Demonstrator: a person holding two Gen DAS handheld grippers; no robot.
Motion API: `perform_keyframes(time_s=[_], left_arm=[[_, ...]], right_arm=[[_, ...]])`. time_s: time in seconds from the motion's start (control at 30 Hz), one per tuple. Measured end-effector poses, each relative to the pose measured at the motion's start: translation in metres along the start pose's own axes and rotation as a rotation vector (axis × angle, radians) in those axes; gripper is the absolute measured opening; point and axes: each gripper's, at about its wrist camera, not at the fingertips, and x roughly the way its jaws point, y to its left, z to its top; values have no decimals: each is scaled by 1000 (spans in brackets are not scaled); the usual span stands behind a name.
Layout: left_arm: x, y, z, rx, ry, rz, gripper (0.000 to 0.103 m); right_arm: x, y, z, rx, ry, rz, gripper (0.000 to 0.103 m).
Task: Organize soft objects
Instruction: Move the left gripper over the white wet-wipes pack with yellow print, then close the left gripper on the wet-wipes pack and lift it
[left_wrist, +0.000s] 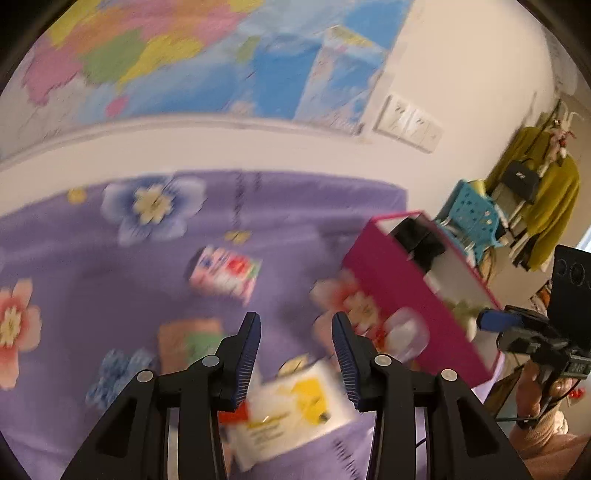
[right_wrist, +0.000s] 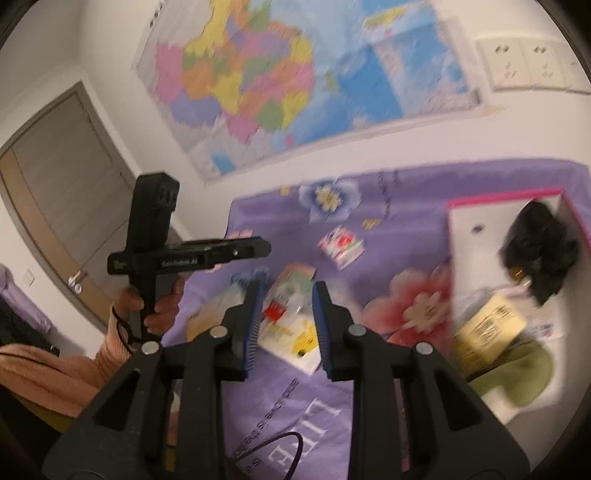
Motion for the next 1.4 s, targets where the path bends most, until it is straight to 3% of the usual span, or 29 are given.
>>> perform_keyframes(time_s=[0.27, 0.37, 0.47, 0.57, 0.87, 0.97, 1.13, 1.4], left_arm=[[9, 5, -55, 14, 73, -16, 41], [12, 1, -69, 31, 91, -32, 41], [15, -3, -81, 37, 103, -48, 41], [15, -6, -91, 41, 105, -31, 41], [15, 1, -106, -6, 114, -16, 41], [15, 2, -110, -14, 116, -12, 41], [13, 4, -110, -29, 107, -12, 41], [16, -1, -111, -22, 114, 6, 42]], right_arm=[[64, 8, -41, 17, 159, -12, 30], [85, 10, -57, 13, 208, -55, 30], [98, 1, -66, 54, 226, -87, 31], [109, -14, -76, 127, 236, -143, 45], [132, -28, -82, 200, 213, -157, 45], [131, -29, -83, 211, 209, -172, 22], [122, -32, -87, 226, 197, -162, 6], [97, -17, -94, 183, 172, -132, 4]])
